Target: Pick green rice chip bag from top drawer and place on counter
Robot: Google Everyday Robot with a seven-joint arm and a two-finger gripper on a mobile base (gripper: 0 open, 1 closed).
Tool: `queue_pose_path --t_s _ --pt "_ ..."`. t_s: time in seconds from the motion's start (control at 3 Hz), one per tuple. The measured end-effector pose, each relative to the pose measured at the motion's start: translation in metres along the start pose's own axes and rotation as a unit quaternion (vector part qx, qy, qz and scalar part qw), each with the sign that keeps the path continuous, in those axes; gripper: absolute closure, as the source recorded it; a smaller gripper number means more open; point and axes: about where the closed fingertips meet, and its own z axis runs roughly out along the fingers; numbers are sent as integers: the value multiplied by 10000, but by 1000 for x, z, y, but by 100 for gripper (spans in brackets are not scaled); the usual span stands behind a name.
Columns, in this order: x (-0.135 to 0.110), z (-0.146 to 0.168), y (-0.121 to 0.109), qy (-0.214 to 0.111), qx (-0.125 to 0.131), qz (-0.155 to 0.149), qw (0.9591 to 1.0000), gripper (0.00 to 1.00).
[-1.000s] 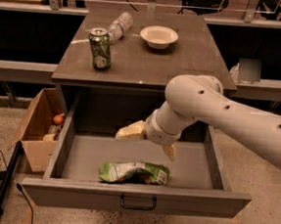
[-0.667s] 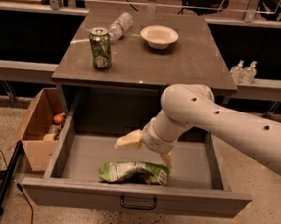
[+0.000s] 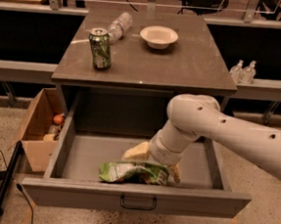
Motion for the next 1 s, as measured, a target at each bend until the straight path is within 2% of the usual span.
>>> queue_pose_path --t_s 0.33,1.0 --pt "-12 6 0 -215 8 47 9998 18" --pt "-16 7 -7 -419 96 51 9991 63"
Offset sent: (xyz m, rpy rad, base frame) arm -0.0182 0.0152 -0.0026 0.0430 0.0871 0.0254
